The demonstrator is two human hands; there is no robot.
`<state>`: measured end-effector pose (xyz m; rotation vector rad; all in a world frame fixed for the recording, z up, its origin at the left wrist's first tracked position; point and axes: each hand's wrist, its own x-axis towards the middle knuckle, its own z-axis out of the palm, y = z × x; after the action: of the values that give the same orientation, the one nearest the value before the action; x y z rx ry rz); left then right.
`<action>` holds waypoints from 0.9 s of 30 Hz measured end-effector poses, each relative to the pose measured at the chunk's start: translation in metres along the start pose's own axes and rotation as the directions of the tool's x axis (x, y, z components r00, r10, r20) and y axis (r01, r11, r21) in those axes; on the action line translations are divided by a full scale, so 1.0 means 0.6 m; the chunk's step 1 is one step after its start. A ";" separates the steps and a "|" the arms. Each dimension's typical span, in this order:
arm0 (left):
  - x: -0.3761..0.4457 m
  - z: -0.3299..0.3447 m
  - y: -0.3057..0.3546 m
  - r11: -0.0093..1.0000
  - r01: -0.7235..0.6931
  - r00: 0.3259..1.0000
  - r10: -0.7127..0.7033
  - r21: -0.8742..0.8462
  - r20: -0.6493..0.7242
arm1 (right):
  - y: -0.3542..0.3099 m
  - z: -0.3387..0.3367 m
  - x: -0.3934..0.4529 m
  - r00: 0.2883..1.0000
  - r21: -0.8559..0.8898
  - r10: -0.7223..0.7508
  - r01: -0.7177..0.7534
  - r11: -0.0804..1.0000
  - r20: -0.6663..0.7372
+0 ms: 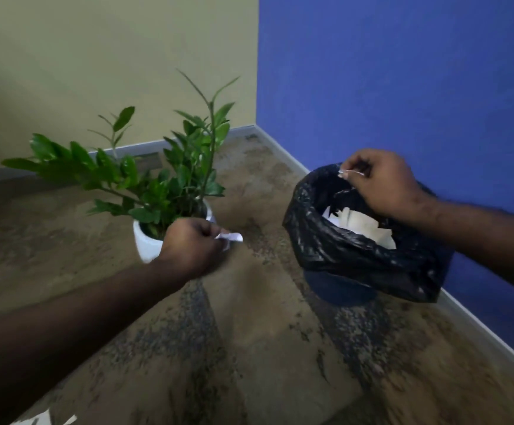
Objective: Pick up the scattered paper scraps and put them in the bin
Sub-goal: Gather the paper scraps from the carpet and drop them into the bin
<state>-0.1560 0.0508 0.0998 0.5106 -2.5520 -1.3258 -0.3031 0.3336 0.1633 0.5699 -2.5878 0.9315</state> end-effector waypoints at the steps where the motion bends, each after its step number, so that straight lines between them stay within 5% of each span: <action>1: 0.003 0.006 0.022 0.998 0.004 1.000 -0.004 -0.062 -0.001 | 0.021 -0.008 0.000 1.000 -0.022 0.030 -0.030 0.999 0.002; 5: 0.011 0.026 0.125 0.946 -0.028 0.997 0.050 -0.322 0.061 | 0.075 -0.022 -0.012 0.982 -0.064 0.106 -0.097 0.993 0.155; 10: 0.021 0.082 0.229 0.969 0.003 0.980 0.047 -0.246 0.194 | 0.091 -0.021 -0.019 0.984 -0.070 0.118 -0.109 0.992 0.131; 18: 0.032 0.194 0.309 0.828 0.328 0.882 -0.095 -0.456 0.462 | 0.087 -0.009 -0.014 0.950 0.103 0.298 -0.307 0.946 0.089; 27: 0.041 0.138 0.248 0.909 0.129 0.956 -0.008 -0.397 0.293 | 0.056 0.005 -0.021 0.948 -0.034 0.311 -0.310 0.950 0.059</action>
<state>-0.2373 0.1816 0.1760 0.3470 -2.3647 -2.0328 -0.3086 0.3588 0.1379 0.1879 -2.7948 0.9885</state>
